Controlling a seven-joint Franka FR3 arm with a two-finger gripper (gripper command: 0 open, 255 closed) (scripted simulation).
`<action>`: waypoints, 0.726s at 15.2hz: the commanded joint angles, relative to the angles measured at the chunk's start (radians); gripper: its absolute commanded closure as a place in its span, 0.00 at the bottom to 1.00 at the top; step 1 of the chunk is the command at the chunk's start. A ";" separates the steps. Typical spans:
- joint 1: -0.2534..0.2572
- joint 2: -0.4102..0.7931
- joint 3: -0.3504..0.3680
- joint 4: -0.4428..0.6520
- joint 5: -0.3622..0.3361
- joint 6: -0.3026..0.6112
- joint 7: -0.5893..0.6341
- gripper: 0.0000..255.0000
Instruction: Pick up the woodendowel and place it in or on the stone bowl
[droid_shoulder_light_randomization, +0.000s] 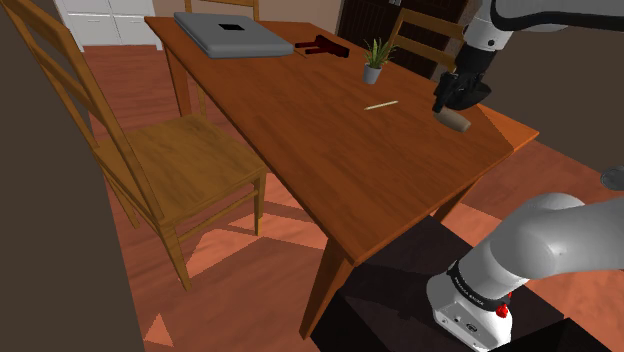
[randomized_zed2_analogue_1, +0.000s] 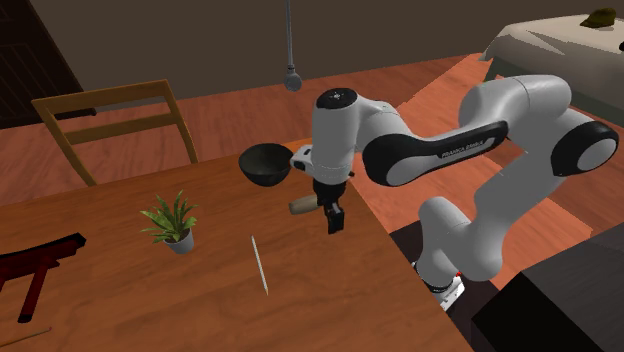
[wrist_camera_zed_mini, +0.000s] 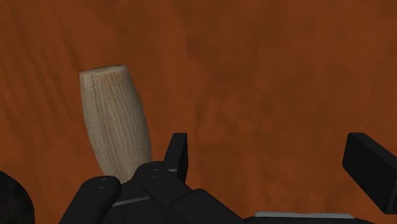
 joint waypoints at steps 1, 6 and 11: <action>-0.017 0.034 -0.035 0.008 -0.029 0.031 -0.032 0.00; -0.049 0.136 -0.120 0.052 -0.084 0.104 -0.107 0.00; -0.061 0.177 -0.155 0.036 -0.102 0.168 -0.130 0.00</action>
